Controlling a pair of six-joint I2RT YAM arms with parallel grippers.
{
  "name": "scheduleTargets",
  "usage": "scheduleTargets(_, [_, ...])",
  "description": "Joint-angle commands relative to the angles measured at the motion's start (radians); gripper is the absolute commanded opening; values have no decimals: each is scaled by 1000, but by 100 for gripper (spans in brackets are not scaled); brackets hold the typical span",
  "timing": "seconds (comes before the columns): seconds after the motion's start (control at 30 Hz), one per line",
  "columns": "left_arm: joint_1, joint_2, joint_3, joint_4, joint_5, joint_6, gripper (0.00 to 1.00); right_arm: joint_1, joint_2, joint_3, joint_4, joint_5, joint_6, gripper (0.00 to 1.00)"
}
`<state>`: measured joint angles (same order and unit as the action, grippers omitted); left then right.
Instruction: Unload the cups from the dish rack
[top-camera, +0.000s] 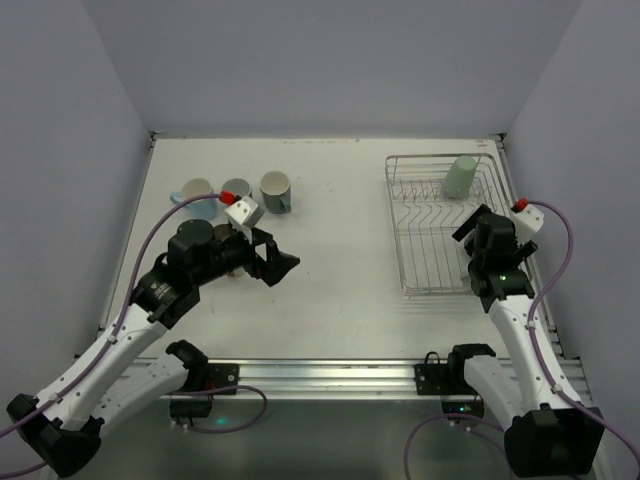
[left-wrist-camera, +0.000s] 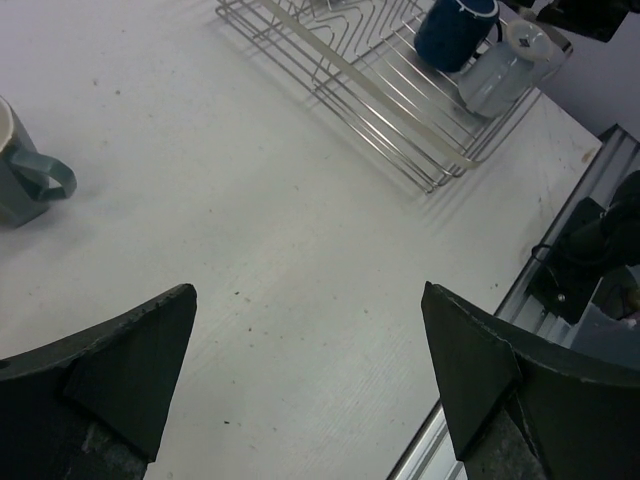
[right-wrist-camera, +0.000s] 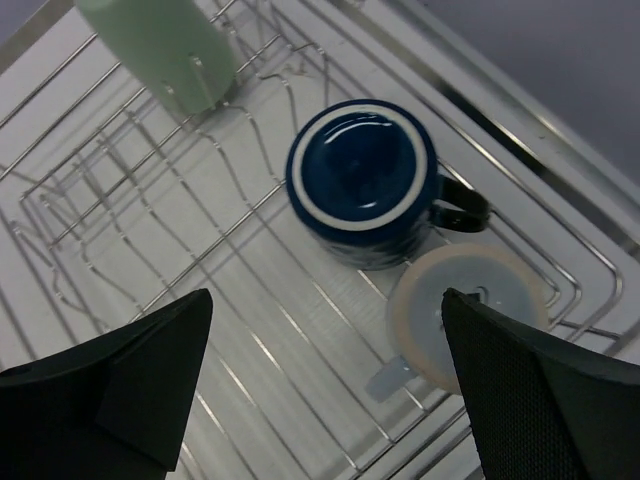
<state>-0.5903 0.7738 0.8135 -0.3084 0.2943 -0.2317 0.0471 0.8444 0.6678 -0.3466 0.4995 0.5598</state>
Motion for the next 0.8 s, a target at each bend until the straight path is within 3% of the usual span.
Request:
scheduleTargets(0.0, [-8,-30,-14,81,80,15,99,-12,-19,23,-58,209,-1,99])
scheduleTargets(0.27, [-140,-96,-31,48,-47,43,99,-43,31,12,-100,249,6,99])
scheduleTargets(0.53, [-186,-137,-28,26,-129,52,100,-84,151,19,-101,177,9,99])
scheduleTargets(0.7, [-203,-140,-28,25,-135,52,100,-98,191,10,-104,160,23,87])
scheduleTargets(0.77, [-204,-142,-28,25,-135,54,100,-101,196,15,-104,142,23,87])
